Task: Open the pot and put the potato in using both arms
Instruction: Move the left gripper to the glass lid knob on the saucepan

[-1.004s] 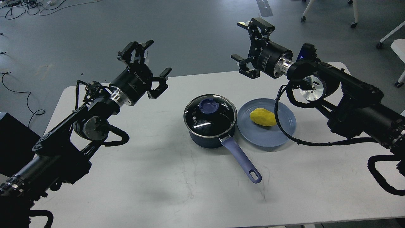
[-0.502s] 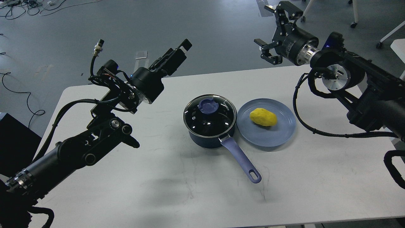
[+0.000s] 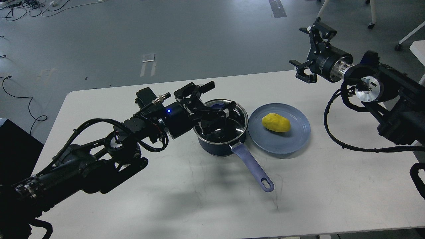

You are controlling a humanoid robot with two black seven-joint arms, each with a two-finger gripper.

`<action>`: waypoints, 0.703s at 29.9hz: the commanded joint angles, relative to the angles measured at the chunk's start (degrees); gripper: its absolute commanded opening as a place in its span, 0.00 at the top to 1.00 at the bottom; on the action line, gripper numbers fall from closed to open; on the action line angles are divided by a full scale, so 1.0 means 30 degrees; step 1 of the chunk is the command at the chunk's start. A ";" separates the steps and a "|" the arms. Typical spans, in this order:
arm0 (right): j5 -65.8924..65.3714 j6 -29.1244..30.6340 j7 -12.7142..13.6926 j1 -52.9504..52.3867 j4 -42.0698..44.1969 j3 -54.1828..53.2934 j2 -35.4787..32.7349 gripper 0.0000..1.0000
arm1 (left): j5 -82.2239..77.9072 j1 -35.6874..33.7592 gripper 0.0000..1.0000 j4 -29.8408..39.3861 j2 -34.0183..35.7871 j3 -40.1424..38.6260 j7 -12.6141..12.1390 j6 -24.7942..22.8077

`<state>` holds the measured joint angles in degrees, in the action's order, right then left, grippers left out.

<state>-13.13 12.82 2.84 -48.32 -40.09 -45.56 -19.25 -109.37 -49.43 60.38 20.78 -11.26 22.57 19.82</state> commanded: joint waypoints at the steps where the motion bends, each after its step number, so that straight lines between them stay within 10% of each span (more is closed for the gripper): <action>1: 0.0010 -0.0026 0.0020 0.0022 0.0034 0.0039 -0.0526 0.00 | 0.0129 -0.0428 0.02 -0.1112 -0.0569 0.0970 0.0006 -0.0043; 21: 0.0040 -0.0026 0.0020 -0.0008 -0.0112 0.0097 -0.1962 0.00 | 0.0715 -0.0516 0.02 -0.3426 -0.2004 0.1117 0.0006 -0.0424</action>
<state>-13.01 12.74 2.90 -48.32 -40.41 -45.26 -25.01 -107.20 -50.98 50.84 15.27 -7.97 22.59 18.54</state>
